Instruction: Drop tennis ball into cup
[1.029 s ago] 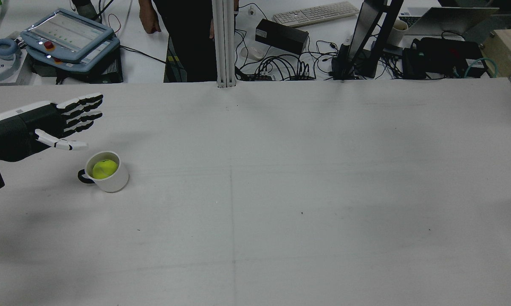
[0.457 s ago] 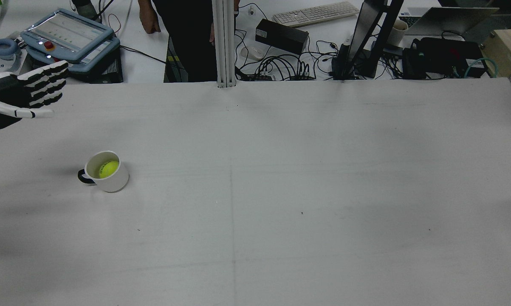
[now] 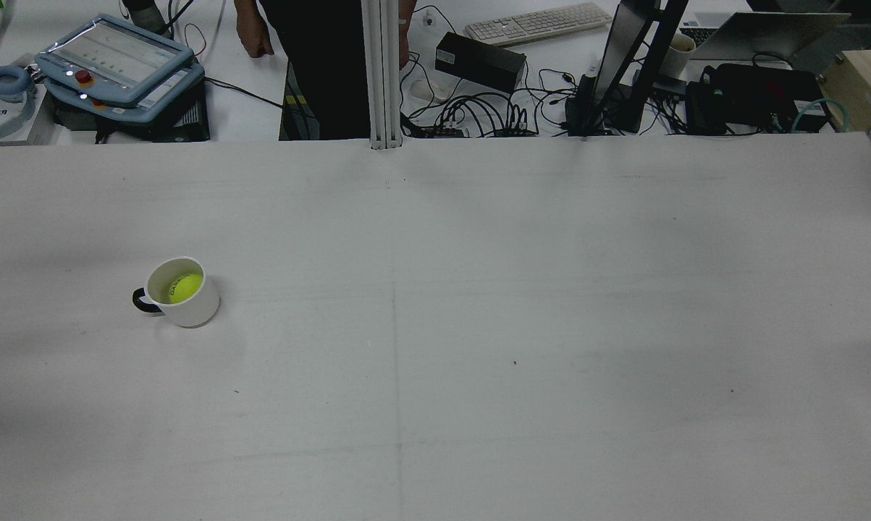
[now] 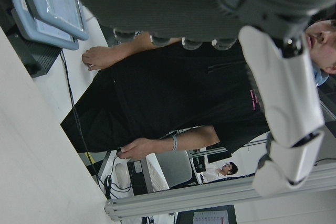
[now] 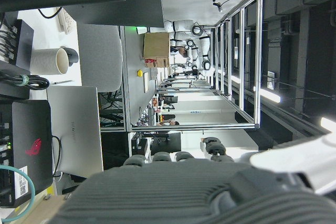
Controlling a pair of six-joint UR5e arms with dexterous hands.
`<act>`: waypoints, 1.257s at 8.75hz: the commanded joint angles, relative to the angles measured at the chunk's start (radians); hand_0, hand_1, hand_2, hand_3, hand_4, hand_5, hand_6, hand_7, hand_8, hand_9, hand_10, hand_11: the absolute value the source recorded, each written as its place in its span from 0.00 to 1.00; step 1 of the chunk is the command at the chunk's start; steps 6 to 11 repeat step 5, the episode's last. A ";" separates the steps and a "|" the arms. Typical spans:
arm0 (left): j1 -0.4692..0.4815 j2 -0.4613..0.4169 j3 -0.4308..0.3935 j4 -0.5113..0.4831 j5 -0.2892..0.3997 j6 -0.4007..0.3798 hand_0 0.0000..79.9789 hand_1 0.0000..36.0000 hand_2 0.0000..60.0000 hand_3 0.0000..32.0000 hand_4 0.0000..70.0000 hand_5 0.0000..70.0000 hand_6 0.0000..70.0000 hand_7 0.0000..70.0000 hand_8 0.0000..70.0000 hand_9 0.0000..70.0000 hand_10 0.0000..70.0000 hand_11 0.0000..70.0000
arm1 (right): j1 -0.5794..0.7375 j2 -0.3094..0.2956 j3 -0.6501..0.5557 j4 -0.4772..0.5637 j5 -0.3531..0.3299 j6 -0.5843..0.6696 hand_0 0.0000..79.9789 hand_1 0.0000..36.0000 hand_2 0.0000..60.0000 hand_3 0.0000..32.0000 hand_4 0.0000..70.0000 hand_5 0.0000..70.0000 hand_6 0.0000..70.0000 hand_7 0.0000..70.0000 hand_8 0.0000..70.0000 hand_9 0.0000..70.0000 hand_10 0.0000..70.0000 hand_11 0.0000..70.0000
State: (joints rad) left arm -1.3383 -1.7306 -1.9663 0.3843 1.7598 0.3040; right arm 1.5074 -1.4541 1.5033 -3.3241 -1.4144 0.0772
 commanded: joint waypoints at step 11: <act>-0.068 0.095 -0.089 0.068 0.010 0.001 0.29 0.46 0.77 0.00 0.00 0.02 0.00 0.00 0.00 0.00 0.00 0.00 | 0.001 0.000 0.005 0.000 0.000 -0.002 0.00 0.00 0.00 0.00 0.00 0.00 0.00 0.00 0.00 0.00 0.00 0.00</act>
